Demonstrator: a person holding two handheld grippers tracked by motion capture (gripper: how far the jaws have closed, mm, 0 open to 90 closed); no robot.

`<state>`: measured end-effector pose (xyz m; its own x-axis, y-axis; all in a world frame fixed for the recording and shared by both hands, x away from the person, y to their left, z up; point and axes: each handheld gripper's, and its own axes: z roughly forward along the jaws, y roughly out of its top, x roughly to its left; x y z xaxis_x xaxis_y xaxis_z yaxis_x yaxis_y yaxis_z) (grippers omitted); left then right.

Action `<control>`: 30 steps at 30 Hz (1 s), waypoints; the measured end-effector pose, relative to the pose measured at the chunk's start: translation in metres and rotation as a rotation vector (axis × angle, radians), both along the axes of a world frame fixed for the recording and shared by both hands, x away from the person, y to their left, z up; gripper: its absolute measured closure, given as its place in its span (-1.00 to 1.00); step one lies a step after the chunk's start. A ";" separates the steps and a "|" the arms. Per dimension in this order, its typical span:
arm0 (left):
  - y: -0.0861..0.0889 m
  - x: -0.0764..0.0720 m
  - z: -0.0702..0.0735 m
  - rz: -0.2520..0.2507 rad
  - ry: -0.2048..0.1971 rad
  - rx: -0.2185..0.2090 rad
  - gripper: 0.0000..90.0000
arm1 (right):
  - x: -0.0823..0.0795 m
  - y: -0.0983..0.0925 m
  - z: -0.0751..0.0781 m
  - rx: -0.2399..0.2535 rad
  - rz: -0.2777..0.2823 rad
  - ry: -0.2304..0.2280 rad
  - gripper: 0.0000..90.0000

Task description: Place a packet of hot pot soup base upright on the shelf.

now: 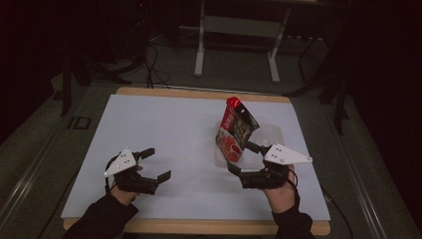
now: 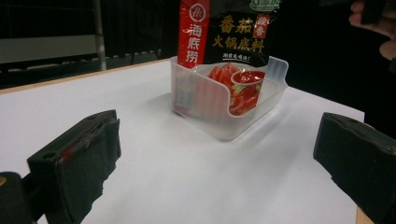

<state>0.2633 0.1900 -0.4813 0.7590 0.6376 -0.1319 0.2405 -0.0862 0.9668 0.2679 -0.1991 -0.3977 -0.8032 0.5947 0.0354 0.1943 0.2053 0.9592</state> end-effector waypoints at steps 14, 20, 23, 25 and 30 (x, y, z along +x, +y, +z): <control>-0.001 0.000 -0.001 -0.001 -0.003 0.006 -0.98 | -0.003 -0.011 -0.032 -0.038 0.032 0.047 -0.72; -0.002 -0.001 -0.001 -0.008 -0.002 0.013 -0.98 | -0.003 -0.014 -0.041 -0.080 0.034 0.052 -0.72; -0.002 -0.001 -0.001 -0.013 -0.002 0.012 -0.98 | -0.004 -0.016 -0.045 -0.088 0.033 0.055 -0.72; -0.002 -0.001 -0.002 -0.014 0.000 0.014 -0.98 | -0.004 -0.018 -0.047 -0.095 0.023 0.061 -0.72; -0.002 0.000 -0.002 -0.014 0.002 0.016 -0.98 | -0.005 -0.022 -0.053 -0.114 0.014 0.068 -0.72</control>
<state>0.2628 0.1879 -0.4834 0.7678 0.6287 -0.1235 0.2412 -0.1050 0.9648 0.2633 -0.2213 -0.4505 -0.8096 0.5865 0.0228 0.2541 0.3154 0.9143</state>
